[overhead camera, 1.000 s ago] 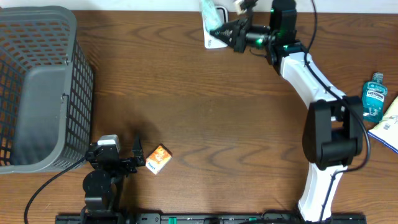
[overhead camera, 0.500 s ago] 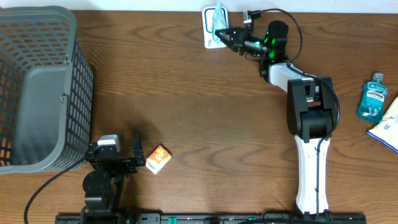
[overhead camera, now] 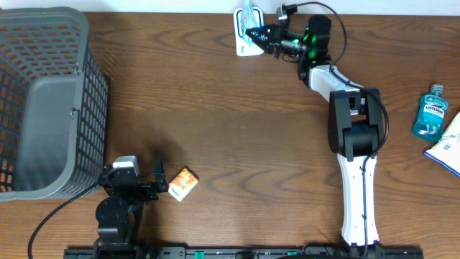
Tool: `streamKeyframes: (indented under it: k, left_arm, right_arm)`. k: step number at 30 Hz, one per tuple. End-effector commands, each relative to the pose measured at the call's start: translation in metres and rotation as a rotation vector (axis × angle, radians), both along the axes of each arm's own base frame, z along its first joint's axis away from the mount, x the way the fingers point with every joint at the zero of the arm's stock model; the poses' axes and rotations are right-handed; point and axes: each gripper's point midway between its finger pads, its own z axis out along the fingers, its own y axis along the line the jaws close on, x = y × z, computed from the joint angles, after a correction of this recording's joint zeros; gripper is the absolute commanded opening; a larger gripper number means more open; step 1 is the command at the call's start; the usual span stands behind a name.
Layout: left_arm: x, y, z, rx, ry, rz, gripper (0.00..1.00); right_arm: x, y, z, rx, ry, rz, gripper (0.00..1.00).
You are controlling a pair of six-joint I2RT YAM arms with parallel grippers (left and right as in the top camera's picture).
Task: Scan the item barcode
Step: 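Raise the wipes pack up to the scanner window, then carry the wipes pack to the right edge and release it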
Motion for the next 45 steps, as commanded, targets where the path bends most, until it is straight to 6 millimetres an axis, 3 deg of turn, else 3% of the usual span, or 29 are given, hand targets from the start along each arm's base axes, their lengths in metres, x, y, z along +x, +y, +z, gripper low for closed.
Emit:
streamKeyframes:
  k: [1,12,16,19,24,26,28,30,34,39,42,45]
  left_arm:
    - [0.0,0.001,-0.011,0.012,0.026,0.004,0.98]
    - [0.0,0.001,-0.011,0.012,0.026,0.004,0.98]
    - [0.0,0.001,-0.011,0.012,0.026,0.004,0.98]
    - [0.0,0.001,-0.011,0.012,0.026,0.004,0.98]
    - [0.0,0.001,-0.011,0.012,0.026,0.004,0.98]
    - [0.0,0.001,-0.011,0.012,0.026,0.004,0.98]
    - [0.0,0.001,-0.011,0.012,0.026,0.004,0.98]
    - [0.0,0.001,-0.011,0.012,0.026,0.004,0.98]
    - [0.0,0.001,-0.011,0.012,0.026,0.004,0.98]
    - [0.0,0.001,-0.011,0.012,0.026,0.004,0.98]
    - [0.0,0.001,-0.011,0.012,0.026,0.004,0.98]
    - [0.0,0.001,-0.011,0.012,0.026,0.004,0.98]
  right_arm:
    - [-0.004,0.005,-0.005,-0.022,-0.062,0.036,0.02]
    - [0.0,-0.016,0.006,-0.111,-0.184,0.016,0.02]
    - [0.0,-0.043,0.008,-0.363,-0.17,-0.087,0.02]
    - [-0.015,-0.094,0.016,-0.84,-0.175,-0.235,0.01]
    - [-0.067,-0.191,0.085,-1.382,-0.136,-0.458,0.01]
    - [-0.085,-0.232,0.108,-1.53,-0.077,-0.587,0.01]
    - [-0.105,-0.29,0.133,-1.649,0.062,-0.858,0.01]
    - [-0.117,-0.323,0.139,-1.661,0.171,-1.018,0.01]
    - [-0.132,-0.375,0.11,-1.631,0.368,-1.159,0.01]
    - [-0.141,-0.426,0.028,-1.631,0.554,-1.16,0.01]
    - [-0.132,-0.428,-0.023,-1.611,0.544,-0.982,0.01]
    - [-0.127,-0.425,-0.058,-1.606,0.525,-0.832,0.01]
